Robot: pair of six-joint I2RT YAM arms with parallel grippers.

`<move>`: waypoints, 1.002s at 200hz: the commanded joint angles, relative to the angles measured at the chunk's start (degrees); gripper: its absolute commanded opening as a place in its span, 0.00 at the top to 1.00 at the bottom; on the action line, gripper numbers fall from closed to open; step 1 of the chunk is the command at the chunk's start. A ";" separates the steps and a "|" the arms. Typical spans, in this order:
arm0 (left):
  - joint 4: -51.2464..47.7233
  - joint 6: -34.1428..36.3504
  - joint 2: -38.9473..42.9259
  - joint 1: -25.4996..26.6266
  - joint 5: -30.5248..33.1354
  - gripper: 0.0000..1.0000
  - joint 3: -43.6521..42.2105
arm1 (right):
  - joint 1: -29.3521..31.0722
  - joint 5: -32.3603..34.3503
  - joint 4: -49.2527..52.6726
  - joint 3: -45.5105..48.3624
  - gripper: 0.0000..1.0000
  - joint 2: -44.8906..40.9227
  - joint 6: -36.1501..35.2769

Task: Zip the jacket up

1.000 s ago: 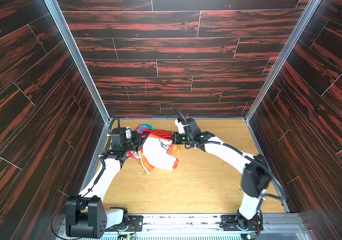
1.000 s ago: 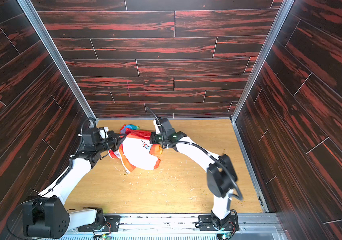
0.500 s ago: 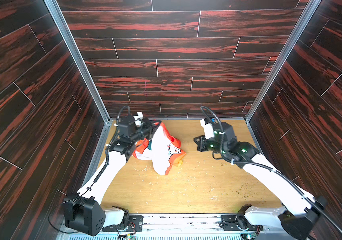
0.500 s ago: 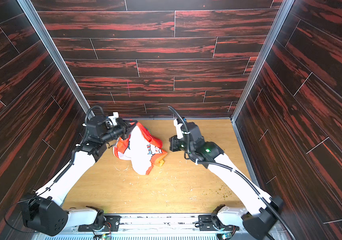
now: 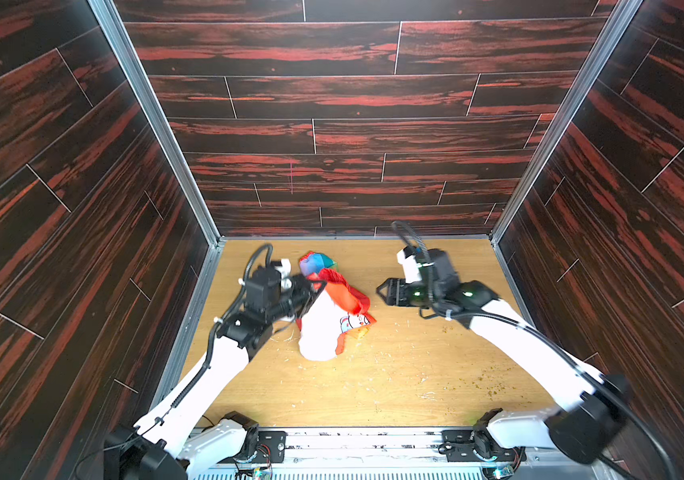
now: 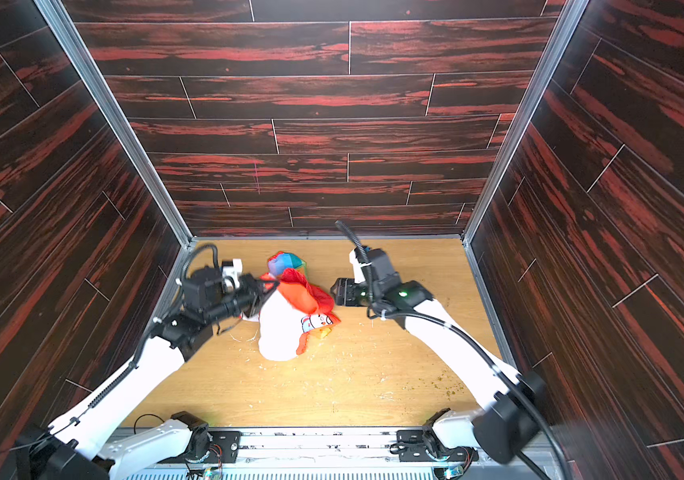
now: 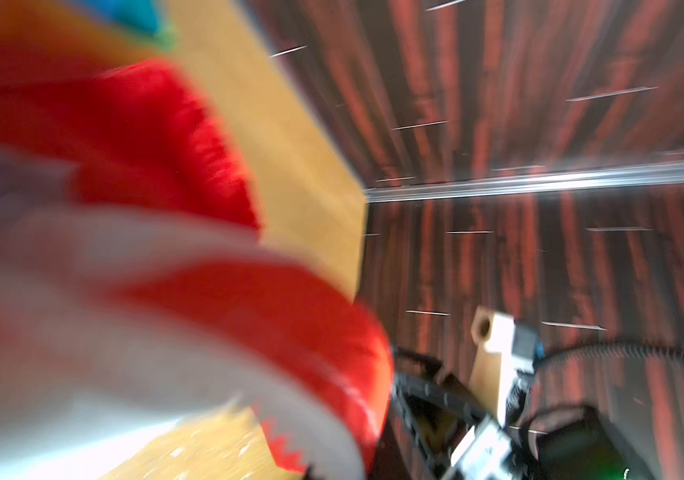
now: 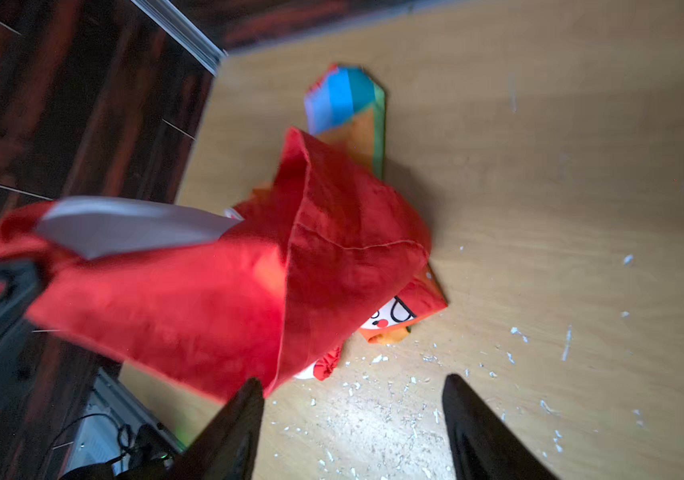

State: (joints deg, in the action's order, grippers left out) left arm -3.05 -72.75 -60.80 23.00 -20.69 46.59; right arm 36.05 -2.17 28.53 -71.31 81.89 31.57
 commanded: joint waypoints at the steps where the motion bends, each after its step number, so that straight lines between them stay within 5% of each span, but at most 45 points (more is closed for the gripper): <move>1: 0.82 -3.07 4.02 1.82 2.39 1.00 -7.65 | 0.40 -4.34 -7.52 0.54 0.26 5.31 5.39; 83: -3.52 -8.55 19.70 4.22 6.59 1.00 -25.97 | 1.40 -4.25 -13.20 -1.94 0.23 22.43 6.74; 136: -3.46 -9.30 20.92 4.24 5.93 1.00 -29.80 | 1.45 -6.36 -17.38 -1.79 0.23 28.67 8.41; 161: -3.32 -9.01 20.39 4.23 5.76 1.00 -29.55 | 1.43 -7.93 -20.72 -1.44 0.37 30.24 9.03; 200: -4.28 -6.77 18.51 4.30 4.61 1.00 -27.05 | 1.49 -8.80 -21.69 -3.22 0.80 26.47 7.02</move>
State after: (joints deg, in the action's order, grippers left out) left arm -6.02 -80.93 -41.28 27.07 -15.53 17.06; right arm 37.23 -9.72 8.38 -72.10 110.45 39.75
